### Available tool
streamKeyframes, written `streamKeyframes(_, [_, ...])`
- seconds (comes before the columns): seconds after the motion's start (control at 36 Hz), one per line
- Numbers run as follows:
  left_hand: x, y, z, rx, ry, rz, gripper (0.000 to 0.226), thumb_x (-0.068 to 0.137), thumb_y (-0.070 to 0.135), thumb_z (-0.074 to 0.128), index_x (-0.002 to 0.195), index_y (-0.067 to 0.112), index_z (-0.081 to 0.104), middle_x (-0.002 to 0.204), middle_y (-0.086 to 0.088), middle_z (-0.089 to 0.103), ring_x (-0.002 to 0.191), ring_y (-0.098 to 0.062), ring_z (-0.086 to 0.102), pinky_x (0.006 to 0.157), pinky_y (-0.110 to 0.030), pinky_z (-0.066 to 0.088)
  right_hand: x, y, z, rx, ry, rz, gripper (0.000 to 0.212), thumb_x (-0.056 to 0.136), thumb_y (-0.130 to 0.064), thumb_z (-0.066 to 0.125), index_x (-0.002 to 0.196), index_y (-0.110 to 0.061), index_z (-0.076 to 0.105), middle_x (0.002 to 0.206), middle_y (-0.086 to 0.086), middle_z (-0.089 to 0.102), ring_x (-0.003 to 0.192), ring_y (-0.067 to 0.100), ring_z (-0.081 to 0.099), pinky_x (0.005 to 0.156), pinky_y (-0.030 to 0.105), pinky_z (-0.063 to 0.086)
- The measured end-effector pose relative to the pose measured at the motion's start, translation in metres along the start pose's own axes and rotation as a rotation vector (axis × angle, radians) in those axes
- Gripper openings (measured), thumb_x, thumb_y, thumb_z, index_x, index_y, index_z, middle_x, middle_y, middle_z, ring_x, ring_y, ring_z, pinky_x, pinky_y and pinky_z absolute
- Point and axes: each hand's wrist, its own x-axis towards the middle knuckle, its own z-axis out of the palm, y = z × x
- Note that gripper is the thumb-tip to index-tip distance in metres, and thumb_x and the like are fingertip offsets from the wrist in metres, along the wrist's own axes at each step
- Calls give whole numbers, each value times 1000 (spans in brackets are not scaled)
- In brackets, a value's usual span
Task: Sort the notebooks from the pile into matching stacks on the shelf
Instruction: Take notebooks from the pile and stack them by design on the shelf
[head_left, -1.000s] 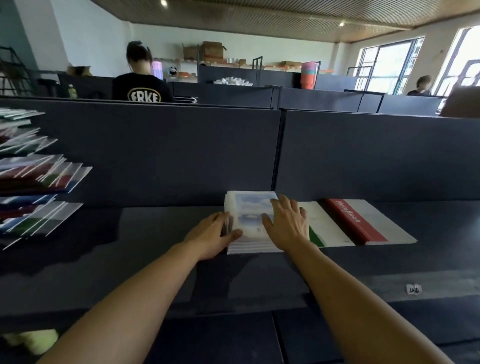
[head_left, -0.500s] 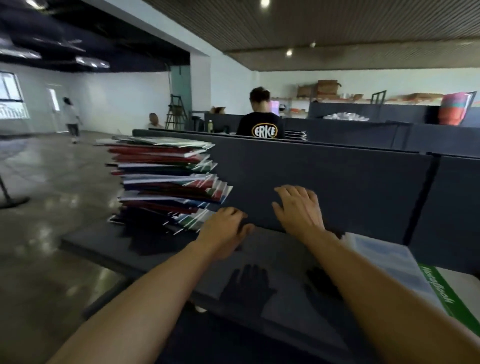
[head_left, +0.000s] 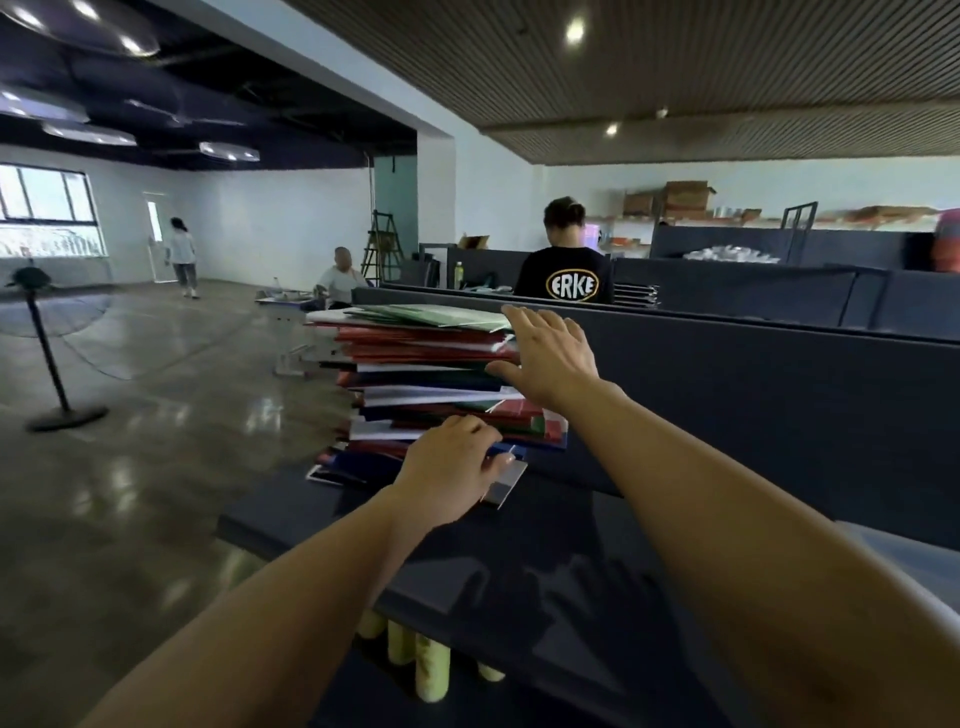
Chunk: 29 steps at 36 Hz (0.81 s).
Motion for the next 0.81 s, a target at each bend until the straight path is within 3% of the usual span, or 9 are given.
streamKeyframes(0.17, [9, -16, -2, 4, -18, 33, 43, 100, 45, 38, 133, 20, 51, 133, 6, 50, 124, -13, 43, 95, -29, 41, 34, 0, 12, 52, -55, 61, 78, 92, -51, 51, 152, -18, 13, 157, 3, 22, 144, 25, 19, 117, 45, 16])
streamKeyframes(0.39, [19, -20, -3, -24, 25, 33, 42, 101, 43, 37, 132, 19, 52, 128, 5, 51, 120, -13, 44, 91, -30, 44, 59, -2, 21, 72, -168, 15, 84, 88, -59, 51, 152, -21, 12, 156, 6, 26, 143, 25, 22, 116, 47, 18])
streamKeyframes(0.56, [22, -23, 2, -24, 80, 35, 38, 101, 42, 38, 126, 20, 55, 122, 7, 53, 113, -12, 48, 86, -29, 46, 66, -3, 23, 92, -130, 36, 61, 91, -65, 38, 140, -29, 42, 142, -1, 48, 129, 24, 43, 104, 43, 29])
streamKeyframes(0.61, [23, -22, 3, -25, 91, 31, 36, 101, 42, 38, 124, 20, 56, 120, 7, 54, 110, -12, 48, 83, -28, 46, 65, -2, 20, 61, -92, 0, 54, 94, -59, 41, 139, -30, 45, 141, -1, 50, 128, 23, 45, 104, 41, 30])
streamKeyframes(0.72, [24, -20, 3, -23, 101, 20, 35, 101, 42, 37, 123, 22, 56, 117, 8, 54, 108, -14, 49, 79, -28, 46, 64, -3, 15, -3, -87, -64, 44, 99, -28, 46, 143, -33, 39, 138, 2, 46, 127, 25, 42, 98, 39, 38])
streamKeyframes(0.81, [21, -18, 3, -22, 109, 20, 35, 101, 41, 37, 123, 21, 56, 118, 7, 55, 109, -14, 50, 78, -27, 44, 60, -5, 11, -13, -7, -128, 35, 102, -31, 40, 135, -31, 51, 121, 6, 50, 116, 25, 46, 88, 37, 39])
